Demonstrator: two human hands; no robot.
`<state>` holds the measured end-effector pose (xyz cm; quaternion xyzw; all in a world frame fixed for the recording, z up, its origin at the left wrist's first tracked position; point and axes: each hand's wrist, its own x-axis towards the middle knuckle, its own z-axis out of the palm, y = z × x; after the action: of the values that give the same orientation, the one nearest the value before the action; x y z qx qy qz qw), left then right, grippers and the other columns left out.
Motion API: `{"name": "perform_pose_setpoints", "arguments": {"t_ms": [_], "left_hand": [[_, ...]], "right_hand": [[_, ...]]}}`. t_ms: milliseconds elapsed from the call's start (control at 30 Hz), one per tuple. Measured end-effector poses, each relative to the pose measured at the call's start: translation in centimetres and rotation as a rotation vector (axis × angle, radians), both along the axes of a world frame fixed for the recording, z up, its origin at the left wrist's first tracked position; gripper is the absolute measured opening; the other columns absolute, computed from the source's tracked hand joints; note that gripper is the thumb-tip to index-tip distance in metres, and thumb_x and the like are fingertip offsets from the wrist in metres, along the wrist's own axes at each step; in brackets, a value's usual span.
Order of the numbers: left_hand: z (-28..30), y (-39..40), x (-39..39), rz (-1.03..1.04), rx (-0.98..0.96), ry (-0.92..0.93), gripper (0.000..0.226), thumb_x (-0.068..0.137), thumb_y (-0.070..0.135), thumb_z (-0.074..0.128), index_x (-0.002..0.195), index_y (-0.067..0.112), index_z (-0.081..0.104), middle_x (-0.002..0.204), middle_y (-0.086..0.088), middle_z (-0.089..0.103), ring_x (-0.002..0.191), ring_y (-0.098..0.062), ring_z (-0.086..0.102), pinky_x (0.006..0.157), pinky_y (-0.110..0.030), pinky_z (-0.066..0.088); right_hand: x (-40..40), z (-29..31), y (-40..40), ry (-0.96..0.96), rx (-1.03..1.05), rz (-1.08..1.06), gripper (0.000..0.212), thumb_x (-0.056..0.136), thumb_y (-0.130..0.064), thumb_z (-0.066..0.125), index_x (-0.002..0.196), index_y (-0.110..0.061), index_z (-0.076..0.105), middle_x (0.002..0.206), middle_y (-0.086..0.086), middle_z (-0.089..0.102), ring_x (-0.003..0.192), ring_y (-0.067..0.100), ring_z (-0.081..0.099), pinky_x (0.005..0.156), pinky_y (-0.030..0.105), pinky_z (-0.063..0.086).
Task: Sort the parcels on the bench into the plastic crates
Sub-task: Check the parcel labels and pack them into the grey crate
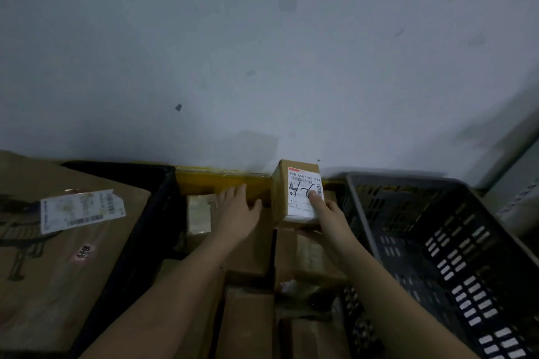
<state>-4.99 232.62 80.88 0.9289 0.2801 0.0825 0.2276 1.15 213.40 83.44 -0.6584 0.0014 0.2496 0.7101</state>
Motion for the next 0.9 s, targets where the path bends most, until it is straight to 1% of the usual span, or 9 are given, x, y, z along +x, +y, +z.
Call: {"name": "perform_pose_setpoints", "arguments": {"t_ms": [133,267,333,467,567,633,700,800,900], "left_hand": [[1.2,-6.6,0.9,0.002,-0.002,0.012,0.062,0.099,0.056,0.037,0.153,0.025,0.030,0.159,-0.001,0.032,0.147,-0.023,0.025,0.118,-0.051,0.025],[2.1,-12.6,2.7,-0.061,0.030,0.041,0.060,0.100,0.056,0.033,0.152,0.025,0.033,0.155,-0.003,0.037,0.143,-0.025,0.032,0.115,-0.049,0.030],[2.5,-15.6,3.8,-0.090,0.027,0.027,0.057,0.100,0.054,0.033,0.149,0.025,0.036,0.150,-0.004,0.043,0.137,-0.026,0.038,0.111,-0.047,0.034],[2.4,-21.0,6.1,-0.110,-0.094,0.029,0.058,0.099,0.055,0.035,0.149,0.026,0.037,0.154,-0.004,0.039,0.140,-0.028,0.036,0.112,-0.052,0.034],[1.7,-24.2,7.4,-0.120,-0.203,-0.025,0.049,0.097,0.053,0.041,0.139,0.027,0.045,0.140,-0.007,0.052,0.126,-0.025,0.048,0.103,-0.043,0.043],[1.2,-25.8,8.0,-0.130,-0.244,-0.020,0.053,0.098,0.046,0.045,0.146,0.025,0.038,0.140,-0.010,0.049,0.124,-0.026,0.050,0.100,-0.039,0.044],[0.7,-26.7,8.4,-0.134,-0.228,0.015,0.064,0.098,0.043,0.048,0.154,0.024,0.023,0.147,-0.013,0.041,0.126,-0.030,0.049,0.100,-0.041,0.045],[0.1,-27.1,9.0,-0.112,-0.219,0.062,0.075,0.097,0.034,0.050,0.158,0.026,0.007,0.148,-0.016,0.036,0.122,-0.034,0.052,0.096,-0.045,0.048],[-0.6,-27.3,9.4,-0.090,-0.240,0.060,0.084,0.097,0.020,0.050,0.158,0.026,-0.007,0.147,-0.017,0.035,0.116,-0.034,0.054,0.088,-0.039,0.047]], "right_hand": [[2.9,1.1,-5.6,-0.008,0.020,-0.010,0.046,0.095,-0.042,0.063,0.123,-0.007,0.052,0.115,0.011,0.068,0.102,0.026,0.069,0.071,0.042,0.060],[6.5,2.0,-11.8,-0.021,0.028,-0.041,0.045,0.095,-0.041,0.062,0.122,-0.007,0.051,0.116,0.013,0.066,0.103,0.028,0.068,0.077,0.048,0.061],[8.0,1.7,-14.7,-0.018,0.024,-0.060,0.045,0.095,-0.042,0.062,0.122,-0.008,0.050,0.116,0.012,0.066,0.101,0.028,0.068,0.075,0.047,0.061],[9.5,0.6,-19.5,0.009,-0.009,-0.077,0.045,0.096,-0.040,0.061,0.123,-0.008,0.047,0.113,0.010,0.065,0.097,0.024,0.067,0.076,0.046,0.060],[10.4,-0.6,-22.1,0.019,-0.029,-0.071,0.047,0.096,-0.040,0.061,0.126,-0.008,0.044,0.112,0.009,0.063,0.098,0.024,0.065,0.073,0.042,0.060],[11.4,-1.8,-23.3,0.025,-0.041,-0.075,0.051,0.095,-0.041,0.062,0.128,-0.006,0.043,0.116,0.011,0.063,0.100,0.026,0.066,0.069,0.040,0.060],[12.3,-3.4,-24.2,0.036,-0.053,-0.075,0.057,0.094,-0.043,0.063,0.131,-0.005,0.044,0.118,0.014,0.065,0.101,0.028,0.067,0.063,0.038,0.060],[13.5,-5.9,-24.7,0.059,-0.080,-0.066,0.063,0.091,-0.046,0.065,0.134,-0.003,0.047,0.119,0.014,0.067,0.100,0.030,0.069,0.061,0.038,0.060],[14.3,-8.6,-24.9,0.105,-0.100,-0.052,0.071,0.086,-0.052,0.068,0.135,-0.004,0.048,0.119,0.014,0.067,0.099,0.031,0.070,0.061,0.040,0.060]]}}
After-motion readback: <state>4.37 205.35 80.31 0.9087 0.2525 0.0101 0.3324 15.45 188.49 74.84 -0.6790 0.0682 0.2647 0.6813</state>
